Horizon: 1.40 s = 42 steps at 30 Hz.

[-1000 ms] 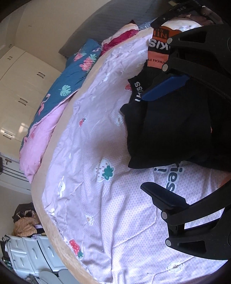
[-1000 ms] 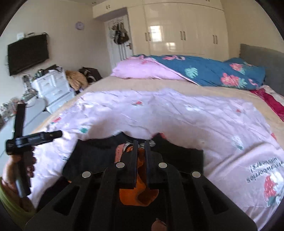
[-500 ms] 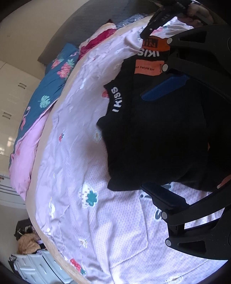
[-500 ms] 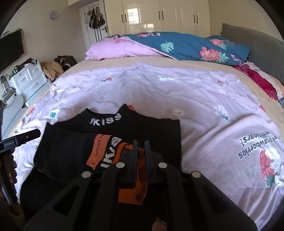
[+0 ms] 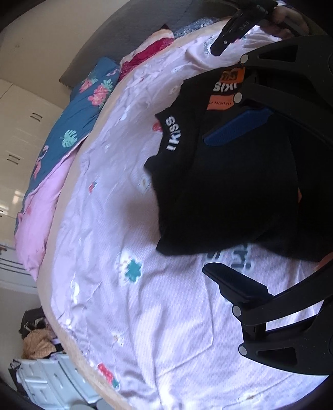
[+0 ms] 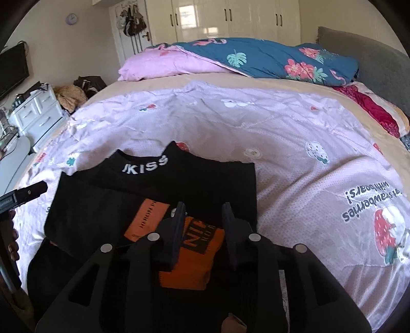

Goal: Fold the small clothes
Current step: 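Grasp the stacked orange cuffs with the right gripper and press them flat, then open the right gripper and release the stacked orange cuffs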

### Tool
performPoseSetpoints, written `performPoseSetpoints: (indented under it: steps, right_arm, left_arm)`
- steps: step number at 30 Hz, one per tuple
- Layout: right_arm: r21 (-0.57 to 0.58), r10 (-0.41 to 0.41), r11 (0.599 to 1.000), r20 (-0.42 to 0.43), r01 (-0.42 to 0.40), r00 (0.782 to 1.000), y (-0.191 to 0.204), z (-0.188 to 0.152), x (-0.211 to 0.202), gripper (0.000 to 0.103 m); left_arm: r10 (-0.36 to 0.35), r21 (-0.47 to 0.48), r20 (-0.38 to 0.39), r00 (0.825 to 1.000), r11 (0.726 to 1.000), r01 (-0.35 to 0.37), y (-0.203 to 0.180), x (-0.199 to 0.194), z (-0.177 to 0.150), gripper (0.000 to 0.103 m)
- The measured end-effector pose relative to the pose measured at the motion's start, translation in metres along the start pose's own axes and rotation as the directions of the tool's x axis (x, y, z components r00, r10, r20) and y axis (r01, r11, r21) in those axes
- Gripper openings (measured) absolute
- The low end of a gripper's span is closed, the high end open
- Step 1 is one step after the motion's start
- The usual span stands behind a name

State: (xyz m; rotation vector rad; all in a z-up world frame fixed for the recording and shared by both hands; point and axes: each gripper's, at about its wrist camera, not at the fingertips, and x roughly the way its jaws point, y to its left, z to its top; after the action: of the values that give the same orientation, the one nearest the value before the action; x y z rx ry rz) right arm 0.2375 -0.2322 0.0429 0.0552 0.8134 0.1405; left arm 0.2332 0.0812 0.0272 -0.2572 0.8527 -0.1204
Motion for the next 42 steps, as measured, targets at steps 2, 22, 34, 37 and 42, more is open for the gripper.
performPoseSetpoints:
  steps: [2, 22, 34, 37, 42]
  right_arm:
    - [-0.020, 0.048, 0.999, -0.001, -0.048, 0.999, 0.008, -0.001, -0.001, 0.034]
    - [-0.172, 0.148, 0.968, -0.195, -0.182, 0.970, 0.064, -0.026, 0.033, 0.049]
    - [-0.141, 0.109, 0.979, -0.255, -0.148, 0.961, 0.048, -0.033, 0.049, 0.061]
    - [-0.137, 0.116, 0.979, -0.227, -0.150, 0.967, 0.048, -0.030, 0.041, 0.064]
    - [-0.115, 0.128, 0.981, -0.203, -0.154, 0.971, 0.044, -0.026, 0.036, 0.081]
  left_arm:
    - [0.008, 0.007, 0.004, 1.000, 1.000, -0.008, 0.000, -0.001, 0.000, 0.085]
    - [0.000, 0.091, -0.180, 0.984, 0.996, 0.017, -0.016, 0.041, -0.042, 0.035]
    - [0.017, 0.123, -0.178, 0.984, 0.992, 0.005, -0.023, 0.039, -0.043, 0.035]
    - [0.008, 0.123, -0.176, 0.984, 0.992, 0.014, -0.025, 0.037, -0.042, 0.040]
    - [0.001, 0.133, -0.164, 0.987, 0.991, 0.021, -0.028, 0.030, -0.040, 0.051]
